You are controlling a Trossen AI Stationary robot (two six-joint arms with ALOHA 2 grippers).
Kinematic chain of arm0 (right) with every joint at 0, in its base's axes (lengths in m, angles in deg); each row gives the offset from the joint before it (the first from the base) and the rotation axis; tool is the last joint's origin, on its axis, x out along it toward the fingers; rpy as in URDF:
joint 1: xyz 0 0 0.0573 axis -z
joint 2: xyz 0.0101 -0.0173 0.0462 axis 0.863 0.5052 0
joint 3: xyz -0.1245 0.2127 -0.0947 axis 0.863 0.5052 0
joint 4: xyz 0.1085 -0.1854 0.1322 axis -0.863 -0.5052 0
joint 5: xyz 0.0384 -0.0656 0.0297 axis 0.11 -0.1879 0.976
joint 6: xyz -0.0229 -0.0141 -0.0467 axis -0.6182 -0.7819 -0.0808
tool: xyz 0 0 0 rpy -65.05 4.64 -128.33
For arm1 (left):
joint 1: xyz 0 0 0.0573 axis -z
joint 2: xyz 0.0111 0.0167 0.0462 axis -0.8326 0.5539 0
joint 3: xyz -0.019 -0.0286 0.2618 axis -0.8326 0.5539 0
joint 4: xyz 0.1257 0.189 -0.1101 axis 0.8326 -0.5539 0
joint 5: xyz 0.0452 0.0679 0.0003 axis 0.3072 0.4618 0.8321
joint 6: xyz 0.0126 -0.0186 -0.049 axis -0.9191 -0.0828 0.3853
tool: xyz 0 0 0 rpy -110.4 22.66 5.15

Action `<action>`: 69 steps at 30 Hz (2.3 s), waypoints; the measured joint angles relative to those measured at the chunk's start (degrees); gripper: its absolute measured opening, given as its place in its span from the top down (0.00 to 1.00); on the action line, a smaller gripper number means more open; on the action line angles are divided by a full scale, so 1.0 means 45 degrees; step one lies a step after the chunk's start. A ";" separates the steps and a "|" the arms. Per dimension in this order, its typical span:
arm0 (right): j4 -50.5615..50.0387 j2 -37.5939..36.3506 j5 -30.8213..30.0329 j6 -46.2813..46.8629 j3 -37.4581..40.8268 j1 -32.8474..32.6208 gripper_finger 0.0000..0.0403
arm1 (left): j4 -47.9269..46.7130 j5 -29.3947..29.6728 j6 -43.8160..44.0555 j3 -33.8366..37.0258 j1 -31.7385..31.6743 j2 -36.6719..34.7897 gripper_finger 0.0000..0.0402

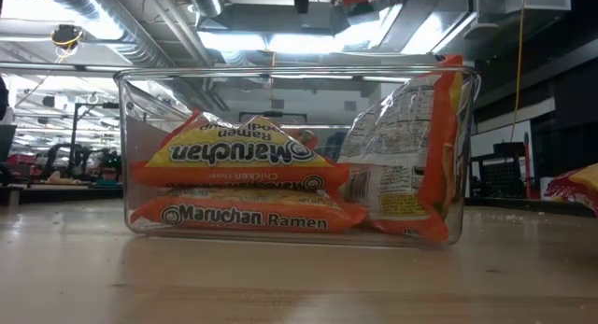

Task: Sort Maruchan noodles
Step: Put the orange noodle pack into the bottom transparent bin

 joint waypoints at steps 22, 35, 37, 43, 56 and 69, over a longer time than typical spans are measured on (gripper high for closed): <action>-0.3247 -0.4305 -0.0899 0.1299 -0.0019 0.0000 0.52 | -0.9123 0.3656 -0.4666 0.0005 0.3352 -0.1514 0.58; -0.3743 -0.3343 -0.0768 0.1818 0.0005 0.0000 0.53 | -0.9481 0.5206 -1.1314 -0.0005 0.4545 -0.0573 0.58; -0.3864 -0.3255 -0.0767 0.1840 0.0005 0.0000 0.53 | -0.9482 0.5186 -1.2001 -0.0005 0.4422 -0.0573 0.58; -0.3840 -0.3092 -0.0763 0.1843 0.0000 0.0000 0.53 | -0.9511 0.4593 -1.2820 -0.0006 0.4014 -0.0528 0.58; -0.3901 -0.2872 -0.0758 0.1847 0.0000 0.0000 0.53 | -1.0244 0.4550 -1.4690 -0.1109 0.3781 0.1729 0.58; -0.4228 -0.2799 -0.0544 0.1896 -0.0005 0.0000 0.53 | -1.0347 0.5378 -1.5919 -0.1846 0.3662 0.2861 0.58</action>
